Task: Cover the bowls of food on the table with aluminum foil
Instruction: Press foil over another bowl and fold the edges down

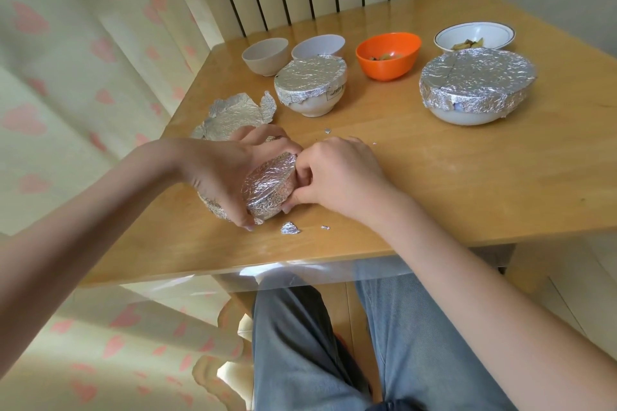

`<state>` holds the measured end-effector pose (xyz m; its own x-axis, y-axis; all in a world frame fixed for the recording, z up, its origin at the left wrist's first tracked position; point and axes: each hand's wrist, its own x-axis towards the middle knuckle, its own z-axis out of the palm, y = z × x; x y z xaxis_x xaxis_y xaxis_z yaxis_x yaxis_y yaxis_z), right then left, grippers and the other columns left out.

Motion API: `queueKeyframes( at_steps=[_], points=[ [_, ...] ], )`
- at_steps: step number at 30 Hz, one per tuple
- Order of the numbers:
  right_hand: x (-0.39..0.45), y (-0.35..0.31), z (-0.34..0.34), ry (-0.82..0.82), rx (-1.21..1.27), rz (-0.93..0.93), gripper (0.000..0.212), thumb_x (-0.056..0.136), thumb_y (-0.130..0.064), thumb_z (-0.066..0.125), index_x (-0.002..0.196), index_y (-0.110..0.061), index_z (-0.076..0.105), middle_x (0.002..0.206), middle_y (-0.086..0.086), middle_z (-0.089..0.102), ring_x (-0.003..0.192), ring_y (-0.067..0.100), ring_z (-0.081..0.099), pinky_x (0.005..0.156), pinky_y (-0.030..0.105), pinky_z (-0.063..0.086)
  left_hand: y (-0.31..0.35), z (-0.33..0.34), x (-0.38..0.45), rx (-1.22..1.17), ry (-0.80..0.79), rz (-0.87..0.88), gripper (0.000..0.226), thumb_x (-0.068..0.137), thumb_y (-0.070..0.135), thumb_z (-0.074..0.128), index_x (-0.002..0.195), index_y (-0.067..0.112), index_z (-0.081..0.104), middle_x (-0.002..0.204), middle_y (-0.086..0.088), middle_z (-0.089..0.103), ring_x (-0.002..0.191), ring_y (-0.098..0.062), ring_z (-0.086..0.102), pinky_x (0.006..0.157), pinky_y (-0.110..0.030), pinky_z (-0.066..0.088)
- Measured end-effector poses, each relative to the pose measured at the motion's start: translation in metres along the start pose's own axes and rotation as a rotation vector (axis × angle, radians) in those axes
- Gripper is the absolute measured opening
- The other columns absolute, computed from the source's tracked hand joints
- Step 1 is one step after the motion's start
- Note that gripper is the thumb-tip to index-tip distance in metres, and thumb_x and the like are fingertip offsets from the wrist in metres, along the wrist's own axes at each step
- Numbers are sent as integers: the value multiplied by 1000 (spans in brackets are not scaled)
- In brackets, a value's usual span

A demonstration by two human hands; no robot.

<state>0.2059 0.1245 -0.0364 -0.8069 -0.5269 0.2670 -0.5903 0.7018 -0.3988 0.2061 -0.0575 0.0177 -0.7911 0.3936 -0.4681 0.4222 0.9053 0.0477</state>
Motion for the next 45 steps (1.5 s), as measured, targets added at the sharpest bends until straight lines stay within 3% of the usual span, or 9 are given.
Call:
queueKeyframes(
  at_steps=[6,14,19,24,29,33,36,40,45],
  points=[
    [1,4,1,-23,79,3,21,73,-41,75,72,-25,63,71,-12,50,75,12,43,70,27,28,1,0,0,-3,11,0,114,50,36,93,104,81,4,132,31,8,133,-2,8,108,-36,31],
    [-18,6,2,-15,43,31,46,65,-69,68,84,-30,52,72,-15,51,78,8,47,74,30,32,2,0,-1,-11,14,-12,114,50,37,93,105,81,4,135,30,8,136,-4,6,110,-40,31],
    [-19,0,9,52,-13,-38,40,76,-67,58,81,-30,47,64,-15,37,78,8,41,74,29,30,3,0,0,10,6,-49,114,51,40,92,124,65,8,137,27,7,138,-8,7,111,-46,33],
    [-12,4,5,4,49,-83,34,80,-56,64,82,-23,59,75,-10,57,78,11,49,84,30,39,2,-1,1,8,0,-48,114,51,40,92,122,66,7,137,27,6,139,-8,5,111,-44,32],
    [-1,8,-3,-23,-1,-162,28,82,-50,65,77,-22,62,82,-3,66,88,18,57,75,26,29,2,0,1,13,-2,-44,115,52,41,92,122,66,5,139,27,4,139,-8,3,112,-45,30],
    [7,12,-5,-105,81,-162,28,80,-44,69,67,-22,57,70,-7,60,76,18,55,76,30,40,2,0,1,20,3,-41,113,53,40,92,125,60,8,138,27,5,136,-7,7,108,-40,31],
    [16,16,-10,-131,89,-141,32,71,-50,75,61,-23,61,58,-12,53,65,10,49,60,27,35,0,1,2,31,2,-33,110,53,41,92,126,59,11,138,27,4,134,-7,7,106,-37,31],
    [34,17,-20,-147,-11,-98,46,52,-65,77,52,-20,65,54,-7,63,58,3,52,61,22,39,0,0,1,35,-1,-47,113,53,41,91,133,55,14,139,27,3,134,-4,5,107,-37,29],
    [44,15,-24,-240,-17,-104,44,53,-63,78,52,-20,67,57,-4,66,55,4,52,59,24,40,1,1,2,7,7,-76,113,54,39,92,135,55,14,138,28,4,136,-4,4,108,-39,27]
  ],
)
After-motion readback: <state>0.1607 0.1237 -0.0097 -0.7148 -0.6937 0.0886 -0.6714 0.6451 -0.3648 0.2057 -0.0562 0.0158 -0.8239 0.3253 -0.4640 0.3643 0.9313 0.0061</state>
